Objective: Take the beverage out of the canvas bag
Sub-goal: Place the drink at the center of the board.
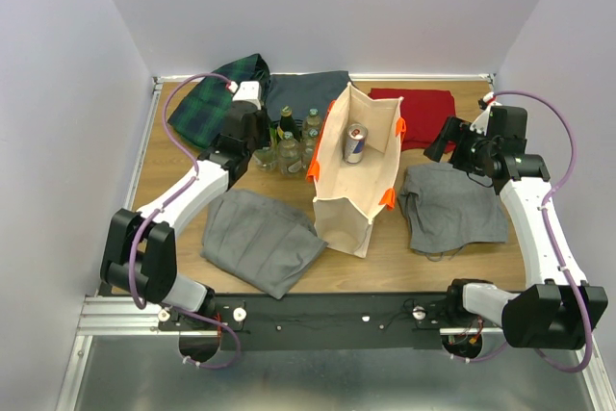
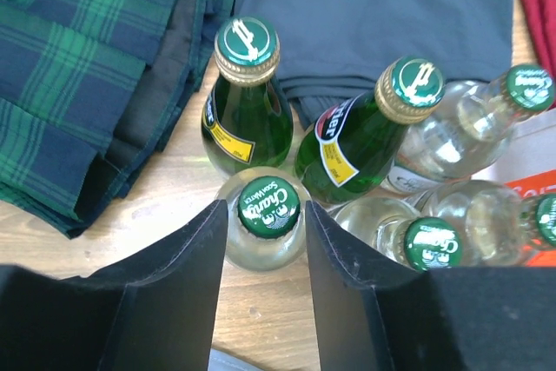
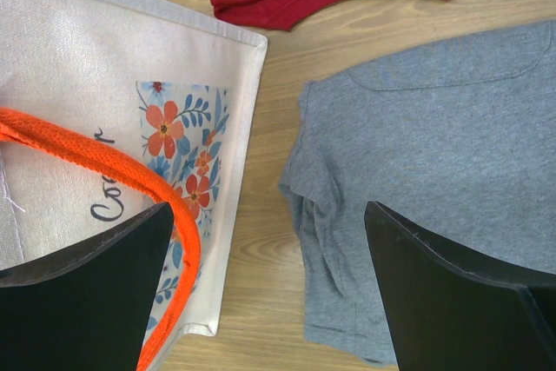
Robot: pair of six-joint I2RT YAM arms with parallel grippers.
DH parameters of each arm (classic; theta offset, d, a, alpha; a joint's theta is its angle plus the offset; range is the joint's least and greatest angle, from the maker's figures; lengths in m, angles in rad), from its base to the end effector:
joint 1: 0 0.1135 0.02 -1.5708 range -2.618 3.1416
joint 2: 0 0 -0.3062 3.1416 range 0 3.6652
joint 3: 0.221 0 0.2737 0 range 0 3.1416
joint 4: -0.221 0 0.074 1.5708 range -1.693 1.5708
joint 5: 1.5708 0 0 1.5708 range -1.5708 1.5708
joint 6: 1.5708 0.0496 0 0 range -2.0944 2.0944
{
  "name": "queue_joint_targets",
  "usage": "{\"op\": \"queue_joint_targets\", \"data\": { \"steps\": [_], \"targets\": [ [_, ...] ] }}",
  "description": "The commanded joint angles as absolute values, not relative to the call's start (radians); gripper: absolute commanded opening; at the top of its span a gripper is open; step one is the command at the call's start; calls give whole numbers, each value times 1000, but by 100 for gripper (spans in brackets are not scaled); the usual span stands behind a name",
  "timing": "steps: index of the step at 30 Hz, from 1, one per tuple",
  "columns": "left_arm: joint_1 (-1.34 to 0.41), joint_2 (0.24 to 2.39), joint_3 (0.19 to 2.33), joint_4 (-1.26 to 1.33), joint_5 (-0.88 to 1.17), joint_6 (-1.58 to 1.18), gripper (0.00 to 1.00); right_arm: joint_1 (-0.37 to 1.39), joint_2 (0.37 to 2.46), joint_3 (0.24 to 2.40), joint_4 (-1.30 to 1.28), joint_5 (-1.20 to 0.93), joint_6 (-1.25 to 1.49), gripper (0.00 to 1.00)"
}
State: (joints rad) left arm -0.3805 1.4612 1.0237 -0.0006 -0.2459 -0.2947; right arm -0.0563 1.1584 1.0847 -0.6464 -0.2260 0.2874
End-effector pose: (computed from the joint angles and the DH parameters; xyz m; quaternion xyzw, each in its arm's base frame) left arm 0.3428 -0.1241 0.3073 -0.0298 0.8395 -0.0787 0.5367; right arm 0.2602 -0.0035 0.3535 0.1089 0.8997 0.1493 0.3954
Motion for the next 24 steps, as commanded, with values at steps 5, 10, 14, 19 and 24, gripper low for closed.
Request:
{"op": "queue_joint_targets", "data": {
  "steps": [5,10,14,19,24],
  "targets": [
    [-377,1420,1046,22,-248,-301,50,-63,1163,1088,-630,-239,291,100],
    [-379,1393,1055,2,-252,-298,57,-63,1160,1083,-629,-241,291,100],
    [-377,1358,1066,-32,-250,-296,64,-63,1154,1077,-630,-239,293,100],
    [-377,1307,1092,-67,-242,-288,76,-63,1150,1072,-630,-236,291,100],
    [-377,1275,1143,-120,-184,-278,91,-64,1146,1071,-630,-238,291,100]
  ]
}}
